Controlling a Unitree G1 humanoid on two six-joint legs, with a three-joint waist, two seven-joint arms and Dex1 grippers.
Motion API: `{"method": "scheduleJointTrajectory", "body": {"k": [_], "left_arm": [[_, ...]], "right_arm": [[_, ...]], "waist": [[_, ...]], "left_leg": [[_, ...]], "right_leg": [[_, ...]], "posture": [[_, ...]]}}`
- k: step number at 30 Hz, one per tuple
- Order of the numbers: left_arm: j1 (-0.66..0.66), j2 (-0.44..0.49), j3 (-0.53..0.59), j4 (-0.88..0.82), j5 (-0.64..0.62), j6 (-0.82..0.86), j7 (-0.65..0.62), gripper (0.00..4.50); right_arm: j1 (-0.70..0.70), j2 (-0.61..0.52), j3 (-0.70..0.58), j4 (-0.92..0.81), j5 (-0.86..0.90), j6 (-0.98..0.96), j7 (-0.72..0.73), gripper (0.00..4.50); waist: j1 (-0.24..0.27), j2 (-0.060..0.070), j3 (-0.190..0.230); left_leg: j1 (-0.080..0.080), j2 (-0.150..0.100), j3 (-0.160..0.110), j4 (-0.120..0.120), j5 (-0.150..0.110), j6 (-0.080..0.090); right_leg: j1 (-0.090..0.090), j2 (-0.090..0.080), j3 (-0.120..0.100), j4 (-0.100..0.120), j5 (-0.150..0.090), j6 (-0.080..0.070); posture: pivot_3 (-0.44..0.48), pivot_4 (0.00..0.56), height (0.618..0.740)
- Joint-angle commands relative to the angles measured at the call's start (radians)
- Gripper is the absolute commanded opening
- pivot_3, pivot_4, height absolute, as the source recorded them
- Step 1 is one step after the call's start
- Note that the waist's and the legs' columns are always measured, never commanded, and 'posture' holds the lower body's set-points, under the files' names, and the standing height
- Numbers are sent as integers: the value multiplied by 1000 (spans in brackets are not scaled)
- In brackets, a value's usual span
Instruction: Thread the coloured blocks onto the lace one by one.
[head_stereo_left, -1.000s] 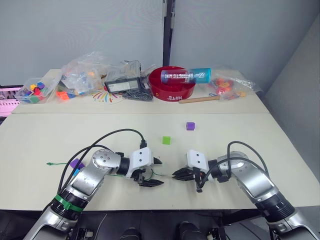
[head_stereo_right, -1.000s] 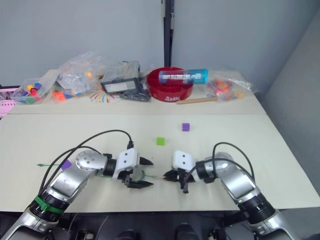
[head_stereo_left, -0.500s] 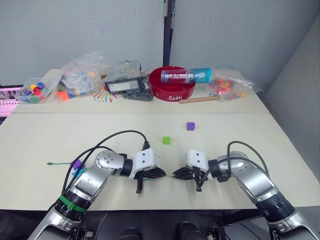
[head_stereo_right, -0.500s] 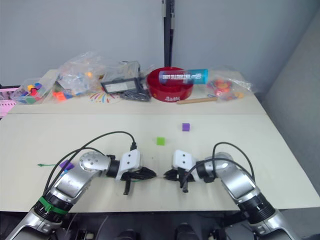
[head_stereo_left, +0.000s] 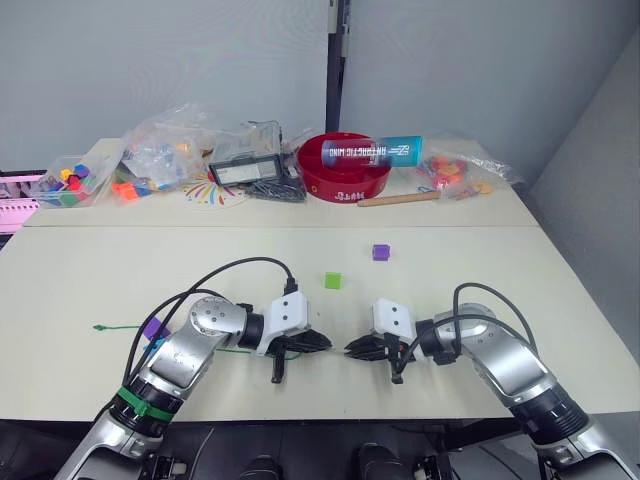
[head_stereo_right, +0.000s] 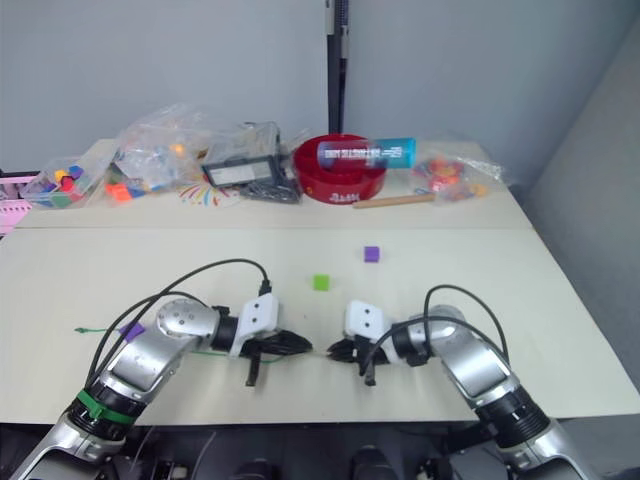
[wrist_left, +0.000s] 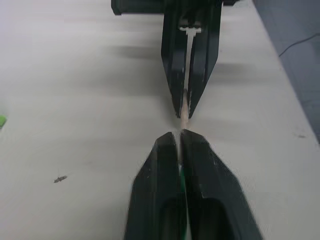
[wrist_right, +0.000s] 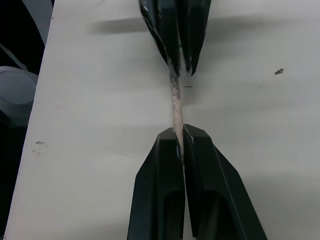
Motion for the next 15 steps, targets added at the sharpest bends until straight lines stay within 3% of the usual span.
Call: {"method": "scheduleJointTrajectory", "body": {"k": [1,3,14,15], "left_arm": [[-17,17,-4,-37,23,-15,2,1494],[-16,18,-23,-36,40,-15,5,2136],[-47,-30,-66,24,104,-45,26,2136],[-46,-30,-65,24,104,-44,25,1582]], "right_arm": [[-12,-1,-18,-22,5,-7,-1,0],[-13,0,-17,-21,5,-6,-1,0],[-10,-1,-19,-30,6,0,-6,0],[-10,-1,-19,-30,6,0,-6,0]], "waist": [[1,0,0],[0,0,0],[0,0,0],[0,0,0]], "left_leg": [[0,0,0,0,0,0],[0,0,0,0,0,0],[0,0,0,0,0,0],[0,0,0,0,0,0]], "right_leg": [[0,0,0,0,0,0],[0,0,0,0,0,0],[0,0,0,0,0,0],[0,0,0,0,0,0]], "posture": [[0,150,731],[0,150,731],[0,150,731],[0,150,731]]}}
